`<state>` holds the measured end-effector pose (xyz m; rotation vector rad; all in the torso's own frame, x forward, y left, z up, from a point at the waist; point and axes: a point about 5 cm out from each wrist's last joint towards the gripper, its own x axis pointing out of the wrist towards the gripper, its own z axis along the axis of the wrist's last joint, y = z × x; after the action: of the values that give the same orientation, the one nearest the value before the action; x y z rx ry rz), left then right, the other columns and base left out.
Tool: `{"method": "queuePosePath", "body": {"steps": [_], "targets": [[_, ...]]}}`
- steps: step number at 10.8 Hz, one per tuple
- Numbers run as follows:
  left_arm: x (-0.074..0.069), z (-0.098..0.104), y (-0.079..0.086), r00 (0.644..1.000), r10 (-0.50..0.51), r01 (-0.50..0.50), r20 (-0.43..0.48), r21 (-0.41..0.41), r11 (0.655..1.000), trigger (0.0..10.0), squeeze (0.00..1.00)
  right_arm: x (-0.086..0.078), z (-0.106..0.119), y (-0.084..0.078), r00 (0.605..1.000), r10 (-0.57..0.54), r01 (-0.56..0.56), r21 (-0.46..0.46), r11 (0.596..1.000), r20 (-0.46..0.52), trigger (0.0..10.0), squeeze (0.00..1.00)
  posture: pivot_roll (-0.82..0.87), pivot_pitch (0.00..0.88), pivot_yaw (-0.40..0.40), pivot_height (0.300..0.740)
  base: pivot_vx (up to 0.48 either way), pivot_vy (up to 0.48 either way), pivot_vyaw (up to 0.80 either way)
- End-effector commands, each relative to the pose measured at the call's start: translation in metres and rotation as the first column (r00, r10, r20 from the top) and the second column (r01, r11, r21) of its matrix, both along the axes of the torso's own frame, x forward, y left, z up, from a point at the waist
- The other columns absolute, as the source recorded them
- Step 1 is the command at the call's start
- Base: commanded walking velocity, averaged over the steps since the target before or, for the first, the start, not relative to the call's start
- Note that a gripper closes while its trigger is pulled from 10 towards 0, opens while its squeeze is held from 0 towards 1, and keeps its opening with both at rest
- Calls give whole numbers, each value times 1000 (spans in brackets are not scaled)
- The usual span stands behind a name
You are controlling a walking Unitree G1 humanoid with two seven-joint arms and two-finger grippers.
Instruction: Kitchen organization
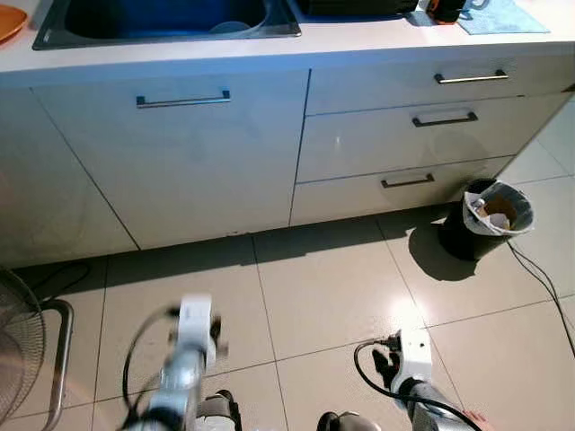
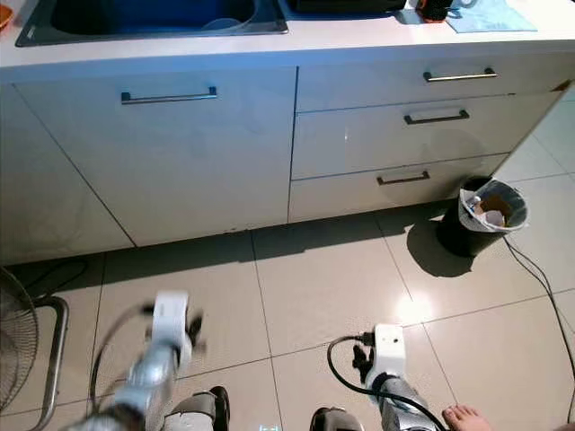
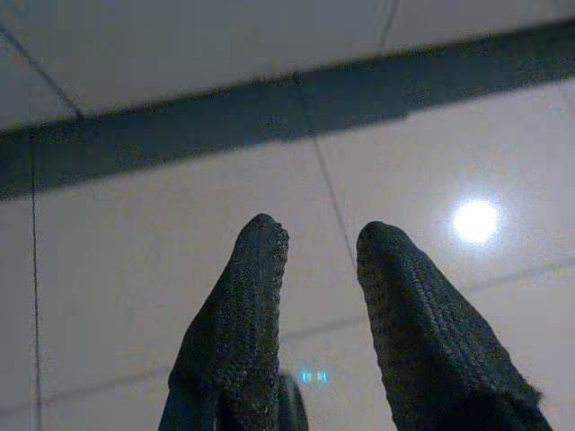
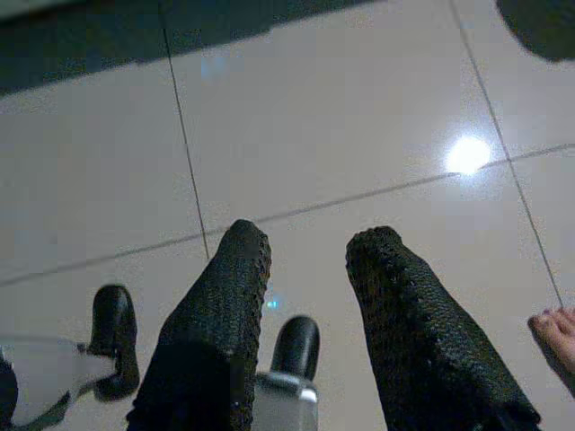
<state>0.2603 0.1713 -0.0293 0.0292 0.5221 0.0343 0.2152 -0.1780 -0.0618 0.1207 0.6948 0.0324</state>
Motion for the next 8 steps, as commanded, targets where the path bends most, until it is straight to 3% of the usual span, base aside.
{"method": "queuePosePath", "body": {"steps": [1, 3, 4, 5, 6, 8], "targets": [[5, 5, 1, 999, 19, -19, 30, -9, 1000, 10000, 0, 40, 27, 0, 993, -20, 19, 12, 1000, 119, 10000, 0, 44, 186, -52, 723, 0, 0, 0], [29, 28, 1, 991, 15, -14, 133, -9, 1000, 10000, 0, 83, 66, -1, 961, -33, 31, 12, 999, 276, 10000, 0, 46, 188, -51, 723, 0, 0, 0], [43, 44, 1, 978, 12, -8, 208, -19, 1000, 10000, 0, 103, 91, -4, 923, -43, 41, 14, 999, 382, 10000, 0, 39, 189, -49, 723, 0, 0, 0], [50, 52, 0, 970, 10, -4, 242, -24, 1000, 10000, 0, 112, 104, -6, 900, -48, 45, 18, 999, 434, 10000, 0, 36, 188, -47, 723, 0, 0, 0], [68, 77, -1, 937, 3, 5, 350, -22, 1000, 10000, 0, 132, 135, -6, 841, -41, 36, 19, 999, 539, 10000, 0, 28, 186, -48, 723, 0, 0, 0], [91, 120, -2, 861, -23, 21, 509, 10, 1000, 10000, 0, 147, 165, -1, 763, -33, 15, 34, 999, 646, 10000, 0, 38, 183, -49, 723, 0, 0, 0]]}}
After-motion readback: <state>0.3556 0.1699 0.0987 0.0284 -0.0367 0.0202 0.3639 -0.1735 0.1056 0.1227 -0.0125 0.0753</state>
